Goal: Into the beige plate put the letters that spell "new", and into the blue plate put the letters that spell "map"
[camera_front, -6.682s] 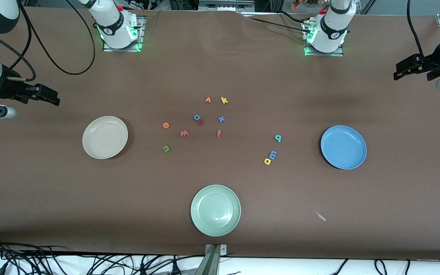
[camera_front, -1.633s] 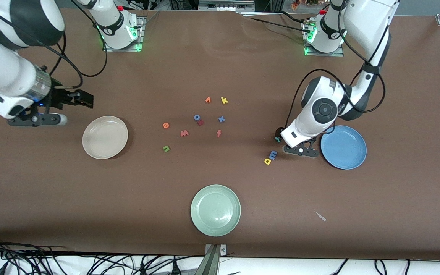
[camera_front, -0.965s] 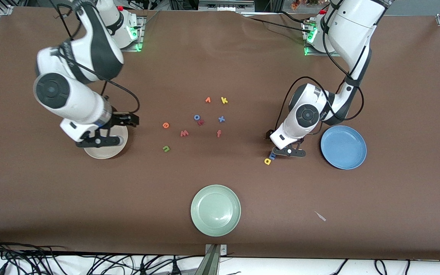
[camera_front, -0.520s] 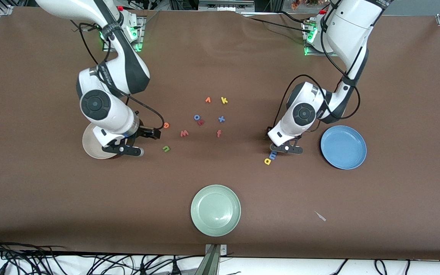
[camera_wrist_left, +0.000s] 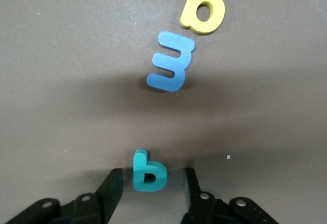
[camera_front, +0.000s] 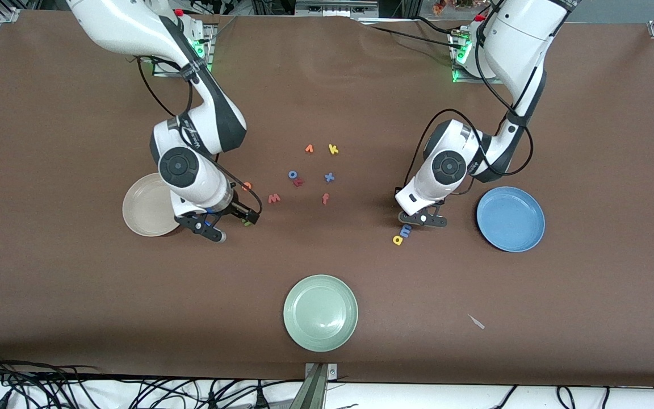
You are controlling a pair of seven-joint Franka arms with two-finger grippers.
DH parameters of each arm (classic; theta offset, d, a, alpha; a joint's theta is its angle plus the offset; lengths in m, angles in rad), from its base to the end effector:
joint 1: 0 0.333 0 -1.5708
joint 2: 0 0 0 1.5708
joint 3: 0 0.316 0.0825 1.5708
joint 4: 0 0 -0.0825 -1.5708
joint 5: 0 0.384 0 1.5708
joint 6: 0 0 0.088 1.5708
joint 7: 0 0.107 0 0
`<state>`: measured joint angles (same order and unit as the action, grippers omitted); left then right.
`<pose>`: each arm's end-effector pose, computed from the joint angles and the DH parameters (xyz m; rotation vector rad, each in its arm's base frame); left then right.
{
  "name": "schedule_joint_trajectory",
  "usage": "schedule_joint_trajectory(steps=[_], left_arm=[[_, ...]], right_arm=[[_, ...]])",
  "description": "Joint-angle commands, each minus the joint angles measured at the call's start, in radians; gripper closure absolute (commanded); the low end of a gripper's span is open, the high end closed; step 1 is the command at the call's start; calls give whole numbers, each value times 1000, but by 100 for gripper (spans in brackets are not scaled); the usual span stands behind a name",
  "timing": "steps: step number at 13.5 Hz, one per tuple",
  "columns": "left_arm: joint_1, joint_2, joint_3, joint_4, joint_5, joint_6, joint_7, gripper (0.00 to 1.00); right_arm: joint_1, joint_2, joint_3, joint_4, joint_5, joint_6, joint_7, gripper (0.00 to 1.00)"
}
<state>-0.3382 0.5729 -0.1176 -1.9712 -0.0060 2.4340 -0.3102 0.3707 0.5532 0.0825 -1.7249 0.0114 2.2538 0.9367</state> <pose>0.5401 -0.2640 0.1690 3.1060 -0.1953 -0.1935 0.6020 0.2878 0.2637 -3.0171 0.7745 0.0791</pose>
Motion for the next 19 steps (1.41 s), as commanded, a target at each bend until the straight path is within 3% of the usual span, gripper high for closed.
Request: schedule_joint_trajectory(steps=[1, 3, 4, 7, 11, 14, 17, 19], left_arm=[[4, -7, 3, -11, -12, 0, 11, 45], [7, -8, 3, -11, -12, 0, 8, 55], [13, -14, 3, -12, -12, 0, 8, 66], [56, -34, 1, -15, -11, -3, 13, 84], [141, -122, 3, -21, -9, -73, 51, 85], [307, -195, 3, -49, -9, -145, 300, 84], [398, -194, 4, -77, -9, -144, 442, 81], [413, -188, 6, -78, -6, -144, 447, 77]], right_arm=[[16, 31, 0, -54, 16, 122, 83, 0], [16, 37, 0, -114, 16, 220, 94, 0], [16, 39, 0, -134, 16, 245, 94, 0], [16, 59, 0, -136, 16, 259, 108, 0], [8, 77, 0, -124, 24, 259, 106, 7], [7, 80, 0, -121, 48, 259, 103, 21], [7, 97, 0, -105, 50, 259, 102, 33], [7, 114, 0, -88, 50, 259, 102, 35]])
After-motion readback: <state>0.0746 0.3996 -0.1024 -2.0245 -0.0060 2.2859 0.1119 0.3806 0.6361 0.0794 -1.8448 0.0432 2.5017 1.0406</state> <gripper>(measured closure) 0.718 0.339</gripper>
